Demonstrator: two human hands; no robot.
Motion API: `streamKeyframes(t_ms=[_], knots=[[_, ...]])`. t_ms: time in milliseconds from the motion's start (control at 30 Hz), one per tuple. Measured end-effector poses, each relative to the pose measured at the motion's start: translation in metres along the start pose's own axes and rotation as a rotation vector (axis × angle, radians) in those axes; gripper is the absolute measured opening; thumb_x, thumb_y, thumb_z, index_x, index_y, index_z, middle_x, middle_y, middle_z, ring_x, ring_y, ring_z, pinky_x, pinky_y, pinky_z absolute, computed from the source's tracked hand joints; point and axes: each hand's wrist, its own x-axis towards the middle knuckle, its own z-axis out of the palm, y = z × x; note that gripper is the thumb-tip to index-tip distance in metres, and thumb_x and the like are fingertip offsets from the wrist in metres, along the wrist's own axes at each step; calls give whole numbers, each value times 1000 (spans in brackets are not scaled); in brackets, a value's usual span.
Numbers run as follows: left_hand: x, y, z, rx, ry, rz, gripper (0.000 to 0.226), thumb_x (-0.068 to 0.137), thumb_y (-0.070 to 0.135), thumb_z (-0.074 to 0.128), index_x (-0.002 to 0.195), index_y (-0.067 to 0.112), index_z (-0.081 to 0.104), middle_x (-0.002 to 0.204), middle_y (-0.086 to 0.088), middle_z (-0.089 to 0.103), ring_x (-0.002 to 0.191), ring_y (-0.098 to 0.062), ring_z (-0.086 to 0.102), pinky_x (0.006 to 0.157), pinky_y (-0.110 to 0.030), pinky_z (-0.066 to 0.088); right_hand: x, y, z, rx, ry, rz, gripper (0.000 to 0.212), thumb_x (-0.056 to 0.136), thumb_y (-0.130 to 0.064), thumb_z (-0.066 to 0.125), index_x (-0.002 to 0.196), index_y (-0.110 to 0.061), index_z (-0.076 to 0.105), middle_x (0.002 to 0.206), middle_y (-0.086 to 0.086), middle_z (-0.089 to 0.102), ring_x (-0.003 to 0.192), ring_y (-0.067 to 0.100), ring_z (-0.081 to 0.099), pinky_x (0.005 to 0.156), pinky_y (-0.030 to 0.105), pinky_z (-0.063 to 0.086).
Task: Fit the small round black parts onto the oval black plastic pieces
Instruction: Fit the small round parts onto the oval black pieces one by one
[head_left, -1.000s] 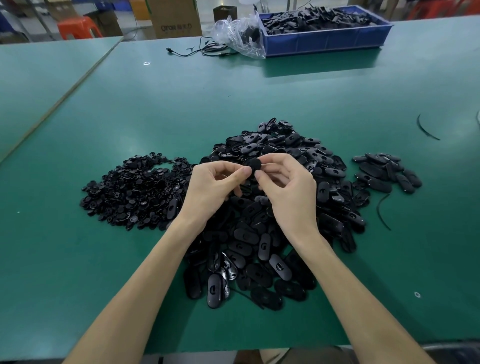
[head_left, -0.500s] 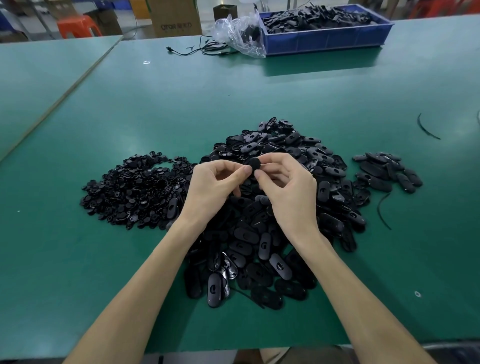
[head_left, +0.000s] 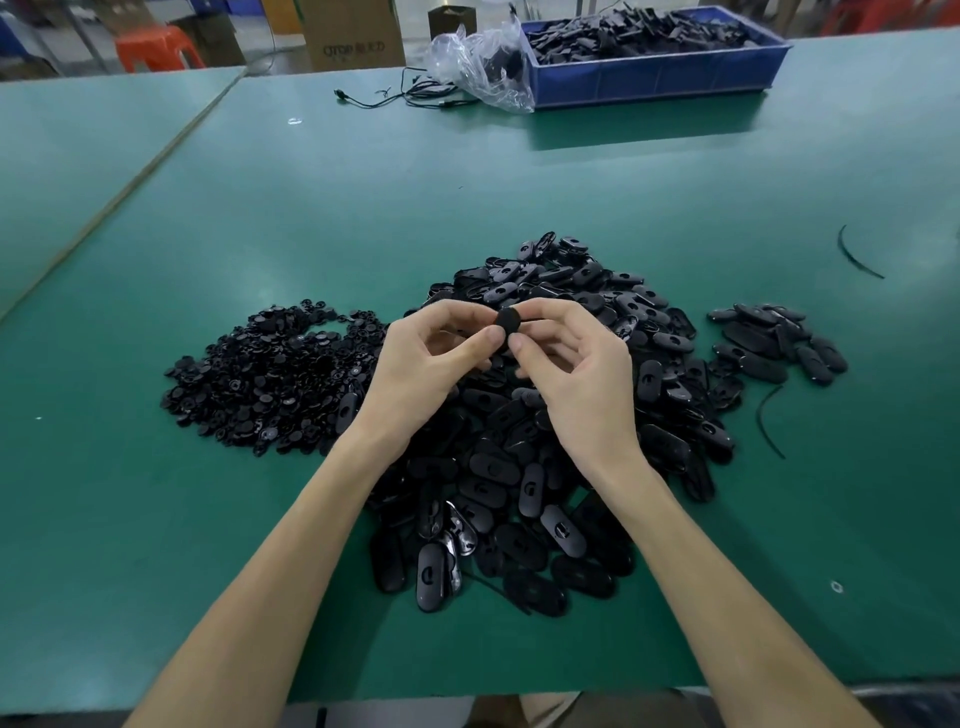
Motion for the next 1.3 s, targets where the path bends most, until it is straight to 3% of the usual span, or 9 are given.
streamKeyframes(t_ms=[267, 533, 800, 1000, 1133, 1300], knots=[[0, -1, -1, -27, -28, 25, 11, 94, 13, 75, 103, 6, 74, 72, 8, 73, 66, -6, 66, 60, -9, 45, -2, -3, 1, 59, -56, 30, 20, 101, -8, 67, 113, -24, 70, 93, -3, 79, 85, 15, 78, 69, 35, 64], [0, -1, 0, -20, -2, -6, 13, 94, 20, 75, 97, 8, 76, 68, 10, 70, 59, -3, 59, 58, -10, 44, -2, -5, 3, 77, -32, 41, 20, 100, -7, 68, 117, -18, 70, 95, -4, 74, 80, 16, 78, 65, 21, 59], [-1, 0, 3, -9, -19, -78, 20, 95, 27, 73, 100, 8, 76, 66, -3, 64, 55, -8, 52, 52, -19, 41, -1, -2, 3, 38, 14, 55, 16, 97, -11, 72, 109, -21, 68, 89, -8, 71, 80, 17, 77, 69, 29, 61], [-2, 1, 3, -30, -21, -64, 18, 96, 23, 72, 98, 5, 73, 65, 1, 63, 56, -8, 53, 52, -19, 42, -1, 0, 3, 55, 33, 78, 16, 93, -15, 75, 102, -24, 66, 93, -6, 72, 89, 21, 76, 80, 49, 64], [-3, 4, 3, -23, -43, -49, 14, 97, 23, 70, 96, 10, 72, 64, -2, 63, 55, -10, 52, 52, -20, 41, -1, -1, 2, 53, -11, 83, 17, 93, -20, 70, 109, -27, 68, 91, -4, 73, 90, 19, 74, 81, 50, 63], [-3, 5, 2, 34, -128, -32, 14, 100, 21, 66, 93, 10, 69, 58, 2, 60, 51, -11, 51, 53, -19, 42, -1, 0, 2, -14, -9, 28, 12, 100, -23, 64, 104, -28, 75, 86, -8, 75, 77, 11, 71, 70, 37, 61]])
